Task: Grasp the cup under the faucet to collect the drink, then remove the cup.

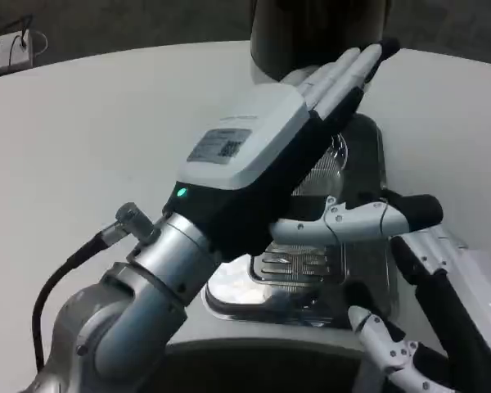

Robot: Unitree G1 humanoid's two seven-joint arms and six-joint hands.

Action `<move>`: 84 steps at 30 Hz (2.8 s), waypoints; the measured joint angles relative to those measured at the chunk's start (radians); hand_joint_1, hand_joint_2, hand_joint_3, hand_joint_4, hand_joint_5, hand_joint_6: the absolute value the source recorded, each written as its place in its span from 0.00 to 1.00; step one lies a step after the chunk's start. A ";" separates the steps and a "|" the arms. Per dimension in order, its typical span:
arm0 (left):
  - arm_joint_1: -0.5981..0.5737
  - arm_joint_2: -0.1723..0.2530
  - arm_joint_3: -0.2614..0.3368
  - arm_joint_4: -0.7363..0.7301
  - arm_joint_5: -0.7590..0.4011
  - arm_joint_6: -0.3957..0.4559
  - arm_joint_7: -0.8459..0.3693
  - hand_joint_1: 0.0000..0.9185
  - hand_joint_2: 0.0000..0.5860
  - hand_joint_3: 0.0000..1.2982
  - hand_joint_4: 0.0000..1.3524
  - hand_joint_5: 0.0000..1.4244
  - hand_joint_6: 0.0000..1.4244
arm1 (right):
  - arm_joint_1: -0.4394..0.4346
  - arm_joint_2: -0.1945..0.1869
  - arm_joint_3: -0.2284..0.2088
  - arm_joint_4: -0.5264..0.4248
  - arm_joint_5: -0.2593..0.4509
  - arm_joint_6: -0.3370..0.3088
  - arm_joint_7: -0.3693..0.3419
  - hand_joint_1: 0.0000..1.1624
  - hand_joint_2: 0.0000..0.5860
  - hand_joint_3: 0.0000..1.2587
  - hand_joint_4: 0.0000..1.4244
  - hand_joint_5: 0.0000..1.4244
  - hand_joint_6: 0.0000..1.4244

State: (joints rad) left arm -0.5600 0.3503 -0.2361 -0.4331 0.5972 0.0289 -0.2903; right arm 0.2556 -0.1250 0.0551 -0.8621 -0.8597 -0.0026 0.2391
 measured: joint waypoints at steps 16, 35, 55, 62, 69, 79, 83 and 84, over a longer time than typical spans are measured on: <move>-0.039 0.031 -0.012 0.012 0.006 -0.010 -0.038 0.00 0.10 0.00 0.00 0.02 0.01 | -0.039 -0.001 0.000 0.034 0.076 0.051 0.000 0.24 0.71 0.01 0.00 0.00 0.07; -0.037 0.036 -0.005 0.000 0.007 -0.004 -0.046 0.00 0.10 0.00 0.00 0.02 0.01 | -0.199 0.035 0.046 0.159 0.110 0.125 -0.038 0.43 0.49 0.00 0.00 0.00 0.06; -0.032 0.036 0.000 -0.005 0.006 -0.003 -0.046 0.00 0.10 0.00 0.00 0.02 0.00 | -0.306 0.037 0.090 0.300 0.111 0.130 -0.119 0.48 0.45 0.00 0.00 0.00 0.05; -0.028 0.036 0.006 -0.008 0.006 -0.003 -0.046 0.00 0.10 0.00 0.00 0.02 0.00 | -0.325 0.037 0.093 0.347 0.125 0.143 -0.135 0.49 0.45 0.00 0.00 0.00 0.05; -0.020 0.035 0.017 -0.013 0.006 -0.004 -0.045 0.00 0.10 0.00 0.00 0.02 0.00 | -0.344 0.034 0.106 0.379 0.141 0.143 -0.153 0.48 0.45 0.00 0.00 0.00 0.05; 0.089 -0.017 0.093 -0.035 0.011 -0.074 0.163 0.00 0.17 0.00 0.00 0.03 0.01 | -0.353 0.024 0.110 0.390 0.152 0.143 -0.156 0.47 0.45 0.00 0.00 0.00 0.05; 0.141 -0.041 0.133 -0.055 0.037 -0.138 0.277 0.00 0.19 0.00 0.00 0.03 0.02 | -0.358 0.012 0.110 0.397 0.161 0.143 -0.156 0.47 0.45 0.00 0.00 0.00 0.05; 0.158 -0.048 0.141 -0.058 0.038 -0.154 0.303 0.00 0.19 0.00 0.00 0.03 0.02 | -0.361 0.009 0.109 0.399 0.163 0.143 -0.156 0.47 0.45 0.00 0.00 0.00 0.05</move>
State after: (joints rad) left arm -0.4024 0.3024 -0.0947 -0.4908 0.6348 -0.1254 0.0122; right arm -0.1050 -0.1155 0.1646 -0.4630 -0.6964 0.1406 0.0830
